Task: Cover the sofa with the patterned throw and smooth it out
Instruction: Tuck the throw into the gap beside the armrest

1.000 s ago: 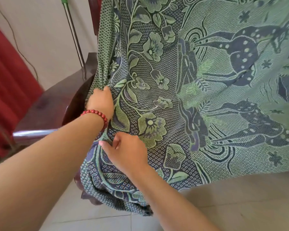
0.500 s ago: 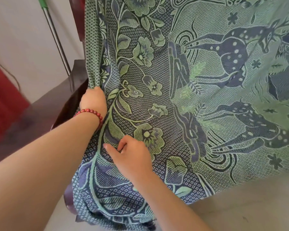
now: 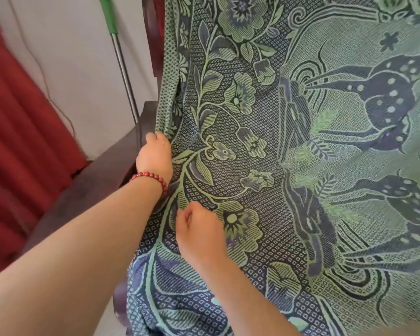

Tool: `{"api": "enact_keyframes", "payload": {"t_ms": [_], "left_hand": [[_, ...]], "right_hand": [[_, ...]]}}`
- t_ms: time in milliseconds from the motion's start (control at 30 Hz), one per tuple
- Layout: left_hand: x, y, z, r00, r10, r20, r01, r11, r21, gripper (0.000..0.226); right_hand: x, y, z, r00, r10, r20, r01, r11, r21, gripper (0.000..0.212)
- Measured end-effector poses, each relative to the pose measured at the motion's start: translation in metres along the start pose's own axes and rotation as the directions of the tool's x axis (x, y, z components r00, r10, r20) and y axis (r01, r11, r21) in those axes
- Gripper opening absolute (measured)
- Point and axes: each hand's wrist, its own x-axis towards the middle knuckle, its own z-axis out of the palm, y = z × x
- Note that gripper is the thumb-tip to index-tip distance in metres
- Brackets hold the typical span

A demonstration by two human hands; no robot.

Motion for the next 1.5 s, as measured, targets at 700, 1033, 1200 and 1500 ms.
{"api": "enact_keyframes", "payload": {"t_ms": [700,1033,1200,1500], "left_hand": [[0.005,0.02,0.016,0.99,-0.131,-0.049,0.129,0.991,-0.043,0.038],[0.03,0.016,0.028,0.988,-0.156,0.013,0.156,0.985,-0.069,0.018],[0.049,0.01,0.023,0.996,-0.083,-0.033,0.087,0.988,0.124,0.015],[0.065,0.02,0.036,0.997,-0.024,0.067,0.013,0.987,0.158,0.014]], "right_hand": [[0.054,0.079,-0.065,0.985,-0.14,0.098,0.117,0.97,0.212,0.019],[0.054,0.09,-0.059,0.973,-0.222,0.068,0.216,0.972,0.091,0.004],[0.066,0.075,-0.051,0.968,-0.241,-0.066,0.247,0.964,0.098,0.013],[0.072,0.068,-0.052,0.978,-0.204,-0.036,0.207,0.97,0.128,0.011]]}}
